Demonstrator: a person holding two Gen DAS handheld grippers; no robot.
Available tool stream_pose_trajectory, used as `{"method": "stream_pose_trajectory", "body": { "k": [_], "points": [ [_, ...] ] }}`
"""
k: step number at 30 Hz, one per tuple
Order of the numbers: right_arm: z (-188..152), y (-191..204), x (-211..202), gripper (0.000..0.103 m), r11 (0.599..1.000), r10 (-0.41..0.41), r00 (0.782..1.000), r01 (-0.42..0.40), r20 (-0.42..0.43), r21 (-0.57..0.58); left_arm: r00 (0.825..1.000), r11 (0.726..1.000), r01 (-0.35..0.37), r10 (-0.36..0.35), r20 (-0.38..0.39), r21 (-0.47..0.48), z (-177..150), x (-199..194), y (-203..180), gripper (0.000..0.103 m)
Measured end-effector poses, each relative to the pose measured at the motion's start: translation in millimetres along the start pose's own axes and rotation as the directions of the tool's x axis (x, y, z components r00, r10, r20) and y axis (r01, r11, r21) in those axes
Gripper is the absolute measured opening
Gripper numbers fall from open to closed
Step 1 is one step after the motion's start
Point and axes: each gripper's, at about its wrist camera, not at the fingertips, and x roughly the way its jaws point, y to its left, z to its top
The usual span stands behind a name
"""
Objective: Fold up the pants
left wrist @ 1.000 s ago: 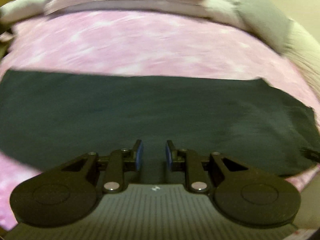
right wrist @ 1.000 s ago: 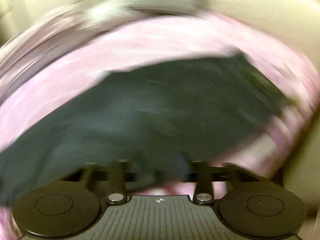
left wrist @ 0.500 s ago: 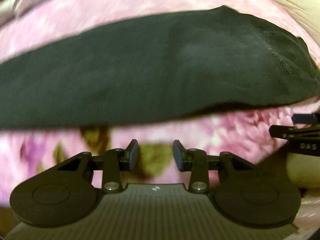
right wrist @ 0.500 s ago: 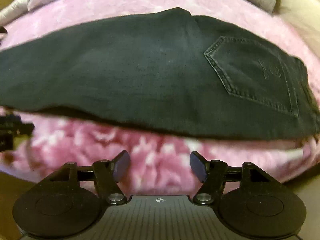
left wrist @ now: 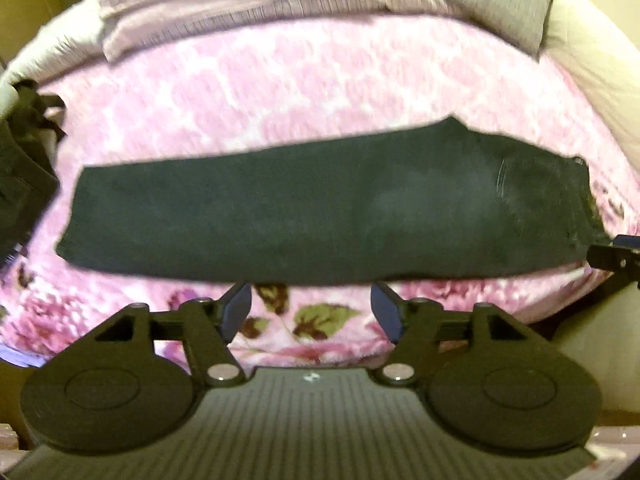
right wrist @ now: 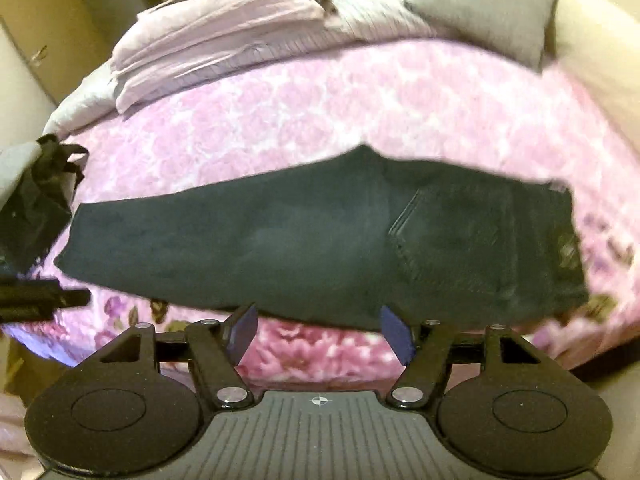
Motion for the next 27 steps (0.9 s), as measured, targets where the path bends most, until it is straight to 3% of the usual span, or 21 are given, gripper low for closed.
{"method": "stream_pose_trajectory", "body": {
  "k": [11,27],
  "points": [
    [10.6,-6.0,-31.9,0.065,0.999,-0.023,1.0,0.023,0.005,-0.029,0.998,1.0,-0.03,0.029,0.06,0.008,12.7,-60.3,-10.7,0.07],
    [12.0,10.9,-26.6,0.065,0.998,-0.055,0.997,0.053,-0.048,-0.03,0.999,1.0,-0.019,0.019,0.037,0.009,12.5,-64.4,0.1,0.07]
  ]
}}
